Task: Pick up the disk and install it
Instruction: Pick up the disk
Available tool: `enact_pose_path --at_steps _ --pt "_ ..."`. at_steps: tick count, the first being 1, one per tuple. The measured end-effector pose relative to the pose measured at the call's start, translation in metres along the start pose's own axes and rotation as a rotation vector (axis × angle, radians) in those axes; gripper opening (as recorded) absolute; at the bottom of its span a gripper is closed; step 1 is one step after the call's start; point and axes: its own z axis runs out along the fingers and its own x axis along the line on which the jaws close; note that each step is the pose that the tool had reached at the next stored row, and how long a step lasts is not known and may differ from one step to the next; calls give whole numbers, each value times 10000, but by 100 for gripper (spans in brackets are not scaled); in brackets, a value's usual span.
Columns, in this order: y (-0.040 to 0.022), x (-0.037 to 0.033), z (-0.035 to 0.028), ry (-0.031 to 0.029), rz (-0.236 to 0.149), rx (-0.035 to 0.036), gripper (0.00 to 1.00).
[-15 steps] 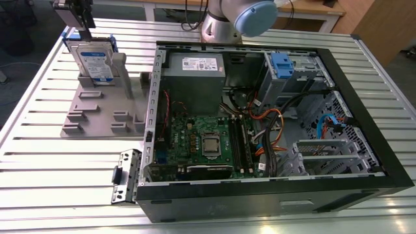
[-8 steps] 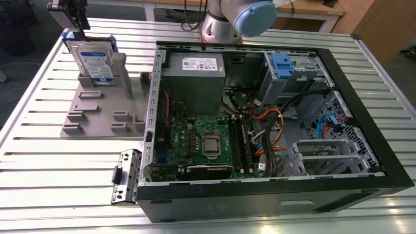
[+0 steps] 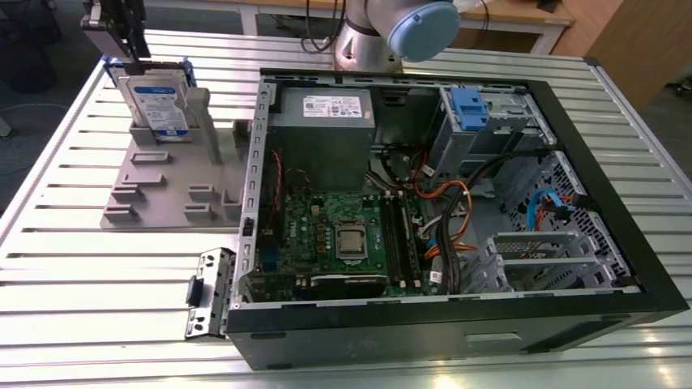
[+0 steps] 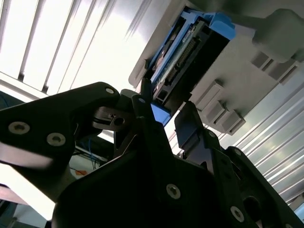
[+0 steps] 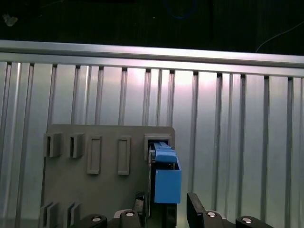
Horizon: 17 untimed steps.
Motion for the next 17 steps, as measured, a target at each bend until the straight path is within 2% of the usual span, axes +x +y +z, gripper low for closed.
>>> enact_pose_path --at_steps 17 --pt "42 1 310 6 0 0 47"
